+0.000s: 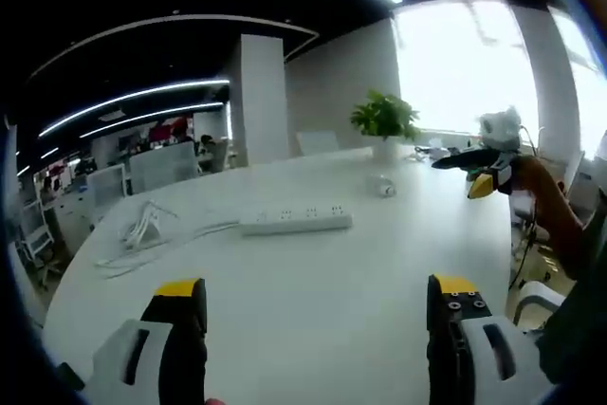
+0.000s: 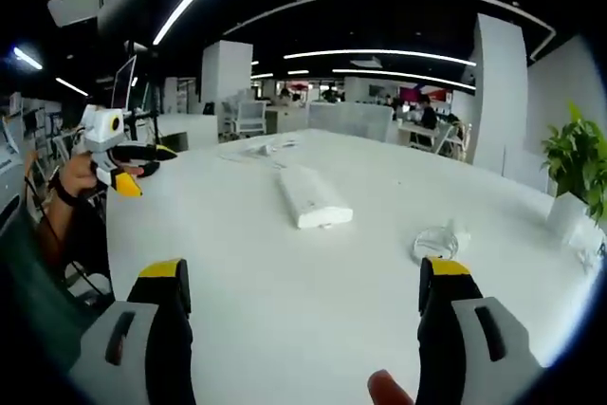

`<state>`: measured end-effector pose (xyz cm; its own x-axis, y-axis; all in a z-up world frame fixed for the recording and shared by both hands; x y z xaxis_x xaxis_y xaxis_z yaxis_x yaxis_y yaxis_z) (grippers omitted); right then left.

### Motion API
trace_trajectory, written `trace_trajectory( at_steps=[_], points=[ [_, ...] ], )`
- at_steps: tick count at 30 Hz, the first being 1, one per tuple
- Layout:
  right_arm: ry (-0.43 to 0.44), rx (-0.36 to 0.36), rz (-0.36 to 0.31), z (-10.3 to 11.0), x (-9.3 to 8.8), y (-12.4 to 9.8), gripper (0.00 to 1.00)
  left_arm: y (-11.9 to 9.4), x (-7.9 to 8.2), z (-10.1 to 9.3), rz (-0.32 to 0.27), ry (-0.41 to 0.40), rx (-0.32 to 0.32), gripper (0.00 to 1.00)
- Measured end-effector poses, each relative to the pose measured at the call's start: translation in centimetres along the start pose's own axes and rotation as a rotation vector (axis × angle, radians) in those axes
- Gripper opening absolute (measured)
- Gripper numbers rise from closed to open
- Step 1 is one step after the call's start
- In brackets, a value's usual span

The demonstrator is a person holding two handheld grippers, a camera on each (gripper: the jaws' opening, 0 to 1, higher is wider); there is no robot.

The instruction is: Straighten the power strip on the desk, plug the charger into it

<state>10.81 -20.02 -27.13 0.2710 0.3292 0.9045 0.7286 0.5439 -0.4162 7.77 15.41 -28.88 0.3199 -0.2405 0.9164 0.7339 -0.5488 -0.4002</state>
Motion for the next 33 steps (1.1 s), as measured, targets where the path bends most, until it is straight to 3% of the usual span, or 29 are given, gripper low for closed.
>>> trace_trajectory(
  at_steps=[14,33],
  points=[
    [-0.009,0.016,-0.008,0.4,0.4,0.5,1.0,-0.2,0.2,0.1,-0.007,0.001,0.003,0.99],
    [-0.029,0.036,0.061,-1.0,0.5,4.7,1.0,0.0,-0.5,0.5,-0.004,-0.004,0.004,0.99]
  ],
)
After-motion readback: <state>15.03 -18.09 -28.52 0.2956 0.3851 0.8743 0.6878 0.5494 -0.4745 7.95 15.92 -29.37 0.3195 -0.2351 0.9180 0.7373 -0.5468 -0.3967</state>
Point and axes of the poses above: the point that each gripper's makers call its tool centre point, and the gripper's own axes: y roughly forward along the fingers, z roughly to its left, x roughly out of its top, the point moved 6 cm from there along -y, roughly backward along the fingers, and after that the axes turned 5 degrees about z, right-handed, at the moved point
